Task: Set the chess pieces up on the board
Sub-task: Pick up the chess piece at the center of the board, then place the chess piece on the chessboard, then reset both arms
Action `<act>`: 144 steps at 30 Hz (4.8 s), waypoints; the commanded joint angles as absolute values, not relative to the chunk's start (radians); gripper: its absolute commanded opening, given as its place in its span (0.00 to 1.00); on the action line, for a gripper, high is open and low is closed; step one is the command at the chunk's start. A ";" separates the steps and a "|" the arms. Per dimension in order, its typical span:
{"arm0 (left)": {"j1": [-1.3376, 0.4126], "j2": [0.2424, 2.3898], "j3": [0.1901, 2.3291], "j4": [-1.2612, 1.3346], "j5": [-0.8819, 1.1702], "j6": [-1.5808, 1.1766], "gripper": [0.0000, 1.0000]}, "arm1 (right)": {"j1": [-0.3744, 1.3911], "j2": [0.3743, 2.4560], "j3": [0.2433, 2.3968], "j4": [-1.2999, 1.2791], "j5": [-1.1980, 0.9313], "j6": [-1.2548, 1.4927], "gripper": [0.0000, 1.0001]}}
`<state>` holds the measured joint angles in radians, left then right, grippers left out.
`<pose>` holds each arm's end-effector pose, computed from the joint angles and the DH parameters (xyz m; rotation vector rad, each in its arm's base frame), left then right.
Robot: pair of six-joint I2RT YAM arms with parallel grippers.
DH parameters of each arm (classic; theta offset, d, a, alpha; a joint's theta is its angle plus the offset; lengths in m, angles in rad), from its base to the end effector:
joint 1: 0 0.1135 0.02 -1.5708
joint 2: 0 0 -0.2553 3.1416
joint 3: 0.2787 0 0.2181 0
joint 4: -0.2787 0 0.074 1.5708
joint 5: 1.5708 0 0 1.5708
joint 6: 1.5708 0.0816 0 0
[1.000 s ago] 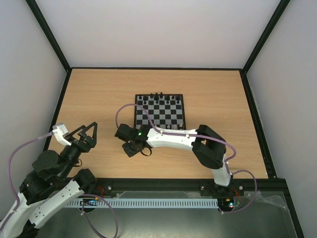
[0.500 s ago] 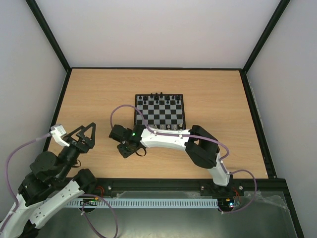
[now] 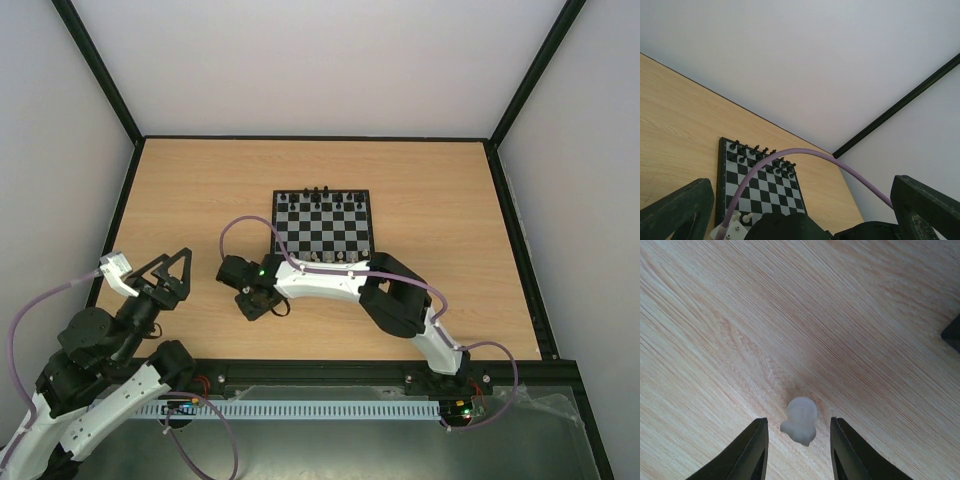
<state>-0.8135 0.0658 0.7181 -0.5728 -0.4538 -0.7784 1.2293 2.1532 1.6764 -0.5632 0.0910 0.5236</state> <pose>0.0551 -0.0062 0.3170 -0.3547 1.5328 -0.9344 0.1586 0.4242 0.1499 -0.8992 2.5383 0.4840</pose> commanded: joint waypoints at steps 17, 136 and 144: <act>-0.816 0.052 0.714 -0.580 -0.462 -0.769 1.00 | 1.236 2.190 1.737 -0.643 0.132 0.510 0.13; -0.816 0.309 0.640 -0.367 -0.486 -0.743 1.00 | 0.938 1.568 1.371 -0.424 0.157 0.420 0.99; -0.815 0.496 0.569 -0.289 -0.803 -0.726 1.00 | 0.908 1.258 1.122 -0.347 0.603 0.478 0.99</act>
